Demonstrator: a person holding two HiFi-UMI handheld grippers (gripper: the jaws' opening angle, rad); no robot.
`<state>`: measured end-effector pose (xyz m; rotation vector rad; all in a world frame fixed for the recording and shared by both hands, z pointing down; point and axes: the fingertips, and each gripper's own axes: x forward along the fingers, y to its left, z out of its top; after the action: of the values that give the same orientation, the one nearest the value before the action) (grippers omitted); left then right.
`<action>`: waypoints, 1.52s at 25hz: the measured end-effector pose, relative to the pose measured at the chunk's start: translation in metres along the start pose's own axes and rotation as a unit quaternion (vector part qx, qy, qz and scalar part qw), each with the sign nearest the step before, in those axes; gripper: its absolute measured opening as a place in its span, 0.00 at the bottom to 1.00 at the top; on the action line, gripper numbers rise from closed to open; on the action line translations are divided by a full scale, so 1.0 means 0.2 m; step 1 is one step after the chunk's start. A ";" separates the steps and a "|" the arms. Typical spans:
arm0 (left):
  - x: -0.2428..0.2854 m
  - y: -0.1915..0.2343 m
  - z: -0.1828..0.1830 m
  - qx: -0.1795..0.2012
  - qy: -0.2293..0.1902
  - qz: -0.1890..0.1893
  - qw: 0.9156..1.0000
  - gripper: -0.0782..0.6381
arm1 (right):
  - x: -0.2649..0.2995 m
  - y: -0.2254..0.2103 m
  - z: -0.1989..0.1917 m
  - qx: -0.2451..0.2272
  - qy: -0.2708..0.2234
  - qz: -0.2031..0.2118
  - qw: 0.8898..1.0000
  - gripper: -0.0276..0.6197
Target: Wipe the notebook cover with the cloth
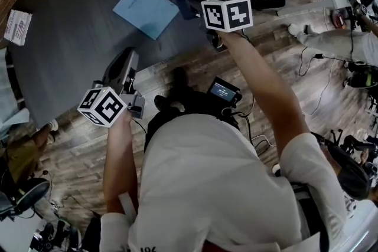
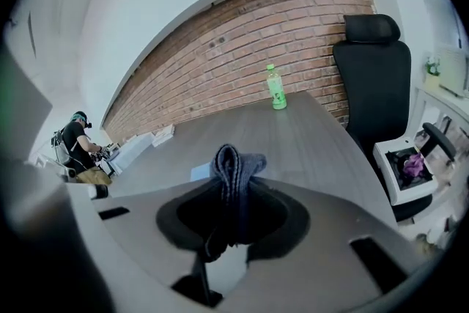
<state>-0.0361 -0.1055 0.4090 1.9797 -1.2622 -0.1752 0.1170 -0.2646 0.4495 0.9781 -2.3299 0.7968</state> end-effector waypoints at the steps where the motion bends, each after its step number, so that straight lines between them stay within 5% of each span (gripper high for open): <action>1: -0.03 -0.01 0.02 0.001 -0.005 -0.003 1.000 0.21 | -0.02 0.02 0.00 0.005 -0.006 0.001 1.000 0.20; 23: -0.62 -0.29 0.19 0.036 -0.088 -0.106 0.990 0.21 | -0.58 0.47 -0.03 0.051 -0.122 0.003 0.991 0.20; 31: -0.86 -0.38 0.11 0.058 -0.082 -0.144 0.985 0.21 | -0.83 0.70 -0.18 0.041 -0.147 0.006 0.988 0.20; 38: -1.04 -0.40 0.01 0.061 -0.074 -0.132 0.987 0.21 | -1.03 0.77 -0.32 0.060 -0.157 0.007 0.986 0.20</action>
<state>-0.0850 0.0822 0.2981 2.2732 -1.1187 -0.3910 0.1429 -0.0355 0.3167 1.2175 -2.5790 0.8497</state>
